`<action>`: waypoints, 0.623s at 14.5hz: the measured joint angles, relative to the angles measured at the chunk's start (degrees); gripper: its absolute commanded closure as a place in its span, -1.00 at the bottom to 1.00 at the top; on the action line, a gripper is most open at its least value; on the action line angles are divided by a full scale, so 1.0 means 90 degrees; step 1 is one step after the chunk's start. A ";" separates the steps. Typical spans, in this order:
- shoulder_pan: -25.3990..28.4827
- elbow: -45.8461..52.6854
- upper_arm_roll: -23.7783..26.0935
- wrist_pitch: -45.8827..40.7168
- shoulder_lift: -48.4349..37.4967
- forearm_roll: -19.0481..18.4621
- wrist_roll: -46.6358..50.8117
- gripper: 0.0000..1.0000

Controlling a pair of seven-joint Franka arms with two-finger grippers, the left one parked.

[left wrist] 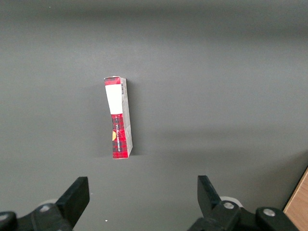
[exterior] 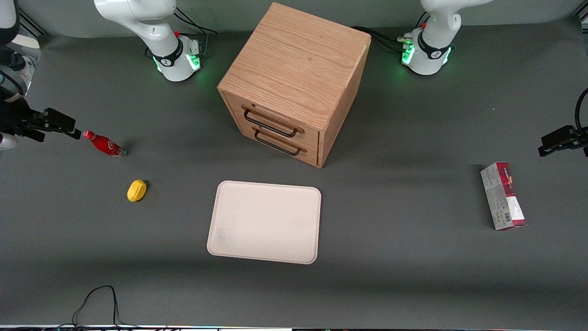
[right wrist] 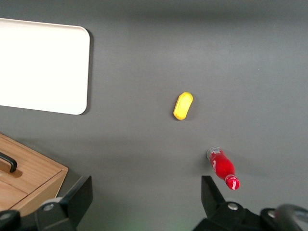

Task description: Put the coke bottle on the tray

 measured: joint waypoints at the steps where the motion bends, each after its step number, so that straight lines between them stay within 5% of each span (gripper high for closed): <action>1: 0.0000 0.0041 0.0000 -0.0037 0.0003 0.0000 0.0006 -1.00; 9: 0.0000 0.0057 0.0000 -0.0162 0.0057 0.0000 0.0016 -1.00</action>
